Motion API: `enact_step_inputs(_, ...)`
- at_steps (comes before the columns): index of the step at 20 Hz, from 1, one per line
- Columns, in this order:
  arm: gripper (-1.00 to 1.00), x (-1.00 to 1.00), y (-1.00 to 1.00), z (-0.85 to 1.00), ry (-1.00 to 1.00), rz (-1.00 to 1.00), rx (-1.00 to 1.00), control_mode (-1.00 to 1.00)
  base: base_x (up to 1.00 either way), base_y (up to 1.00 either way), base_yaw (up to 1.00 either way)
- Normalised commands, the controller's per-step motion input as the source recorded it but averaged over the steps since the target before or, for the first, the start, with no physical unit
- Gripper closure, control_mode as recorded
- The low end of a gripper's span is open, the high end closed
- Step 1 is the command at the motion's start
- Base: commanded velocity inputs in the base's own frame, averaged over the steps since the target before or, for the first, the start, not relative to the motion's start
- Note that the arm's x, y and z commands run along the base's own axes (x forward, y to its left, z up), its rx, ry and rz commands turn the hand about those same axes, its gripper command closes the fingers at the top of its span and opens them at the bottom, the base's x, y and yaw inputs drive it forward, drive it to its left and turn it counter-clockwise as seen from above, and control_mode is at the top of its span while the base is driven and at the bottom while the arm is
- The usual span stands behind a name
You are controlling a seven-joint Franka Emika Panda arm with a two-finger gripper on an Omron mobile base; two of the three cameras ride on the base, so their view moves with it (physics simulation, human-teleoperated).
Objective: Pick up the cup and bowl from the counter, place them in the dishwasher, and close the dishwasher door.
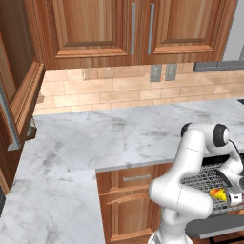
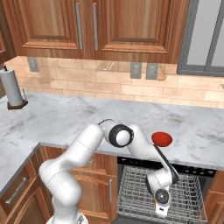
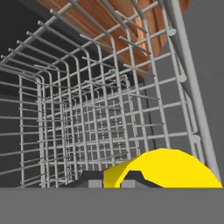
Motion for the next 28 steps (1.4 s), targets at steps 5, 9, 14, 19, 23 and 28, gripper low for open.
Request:
enact_step_inputs(5,-1.0,0.0,-0.07,-0.22,0.0,-0.06,0.01,-1.0,0.0,0.0,0.0)
enact_step_inputs(9,-1.0,-0.03,-0.13,-0.1,-0.03,-0.05,0.02,-1.0,0.0,0.0,0.0)
enact_step_inputs(14,-1.0,-0.18,-0.03,0.09,-0.11,-0.02,0.01,-1.0,0.0,0.0,0.0)
enact_step_inputs(19,-1.0,-0.14,0.0,0.41,-0.08,0.01,0.0,-1.0,0.0,0.0,0.0)
enact_step_inputs(23,-1.0,-0.16,0.0,0.54,-0.04,0.1,-0.01,-1.0,0.0,0.0,0.0)
enact_step_inputs(28,-1.0,-0.05,0.0,0.45,0.0,0.18,0.0,-1.0,0.0,0.0,0.0)
